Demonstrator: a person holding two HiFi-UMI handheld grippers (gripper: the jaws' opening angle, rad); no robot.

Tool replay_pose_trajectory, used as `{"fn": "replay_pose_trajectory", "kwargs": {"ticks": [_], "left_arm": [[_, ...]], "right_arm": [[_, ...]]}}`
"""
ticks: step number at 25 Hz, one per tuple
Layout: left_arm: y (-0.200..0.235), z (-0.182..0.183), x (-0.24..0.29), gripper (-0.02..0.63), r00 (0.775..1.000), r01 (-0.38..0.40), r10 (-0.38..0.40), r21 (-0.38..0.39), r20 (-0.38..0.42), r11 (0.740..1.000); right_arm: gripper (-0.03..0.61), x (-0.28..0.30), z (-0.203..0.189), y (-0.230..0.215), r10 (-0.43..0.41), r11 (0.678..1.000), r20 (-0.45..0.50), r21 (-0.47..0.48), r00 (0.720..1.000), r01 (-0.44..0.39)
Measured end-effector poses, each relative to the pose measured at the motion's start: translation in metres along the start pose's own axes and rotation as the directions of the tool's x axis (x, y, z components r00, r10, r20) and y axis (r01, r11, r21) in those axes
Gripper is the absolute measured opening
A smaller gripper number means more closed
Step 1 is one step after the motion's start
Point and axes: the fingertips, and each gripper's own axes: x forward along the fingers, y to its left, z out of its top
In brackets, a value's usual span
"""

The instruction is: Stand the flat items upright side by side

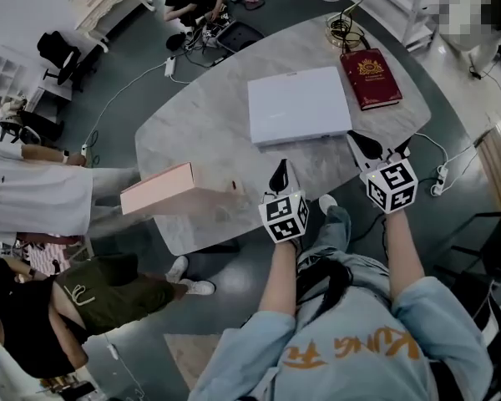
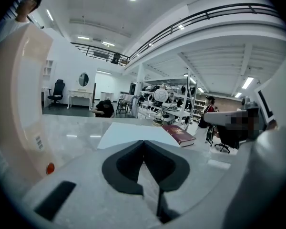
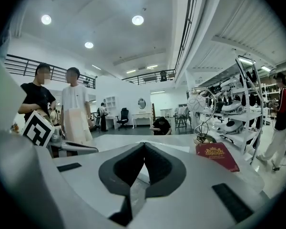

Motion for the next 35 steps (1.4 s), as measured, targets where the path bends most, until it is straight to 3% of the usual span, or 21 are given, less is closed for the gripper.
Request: {"fn": "replay_pose_trajectory", "kwargs": {"ticks": [16,26,35], "left_arm": [[0.033,0.0,0.057,0.012,0.992,-0.124,0.123,-0.152,-0.015,0.981],[0.058,-0.004,0.078,0.012,0.972,-0.236,0.233,-0.251,-0.042,0.939],[0.075,0.005,0.095,0.012,0.954,-0.299,0.297,-0.284,-0.053,0.911]], "right_arm": [[0.002,0.09,-0.001,-0.021,0.152,0.985,-0.142,-0.065,0.978,-0.163],[0.002,0.148,0.002,-0.019,0.272,0.949,-0.215,-0.099,0.938,-0.299],[0.002,0.191,0.017,-0.018,0.345,0.916,-0.246,-0.123,0.906,-0.383]]}}
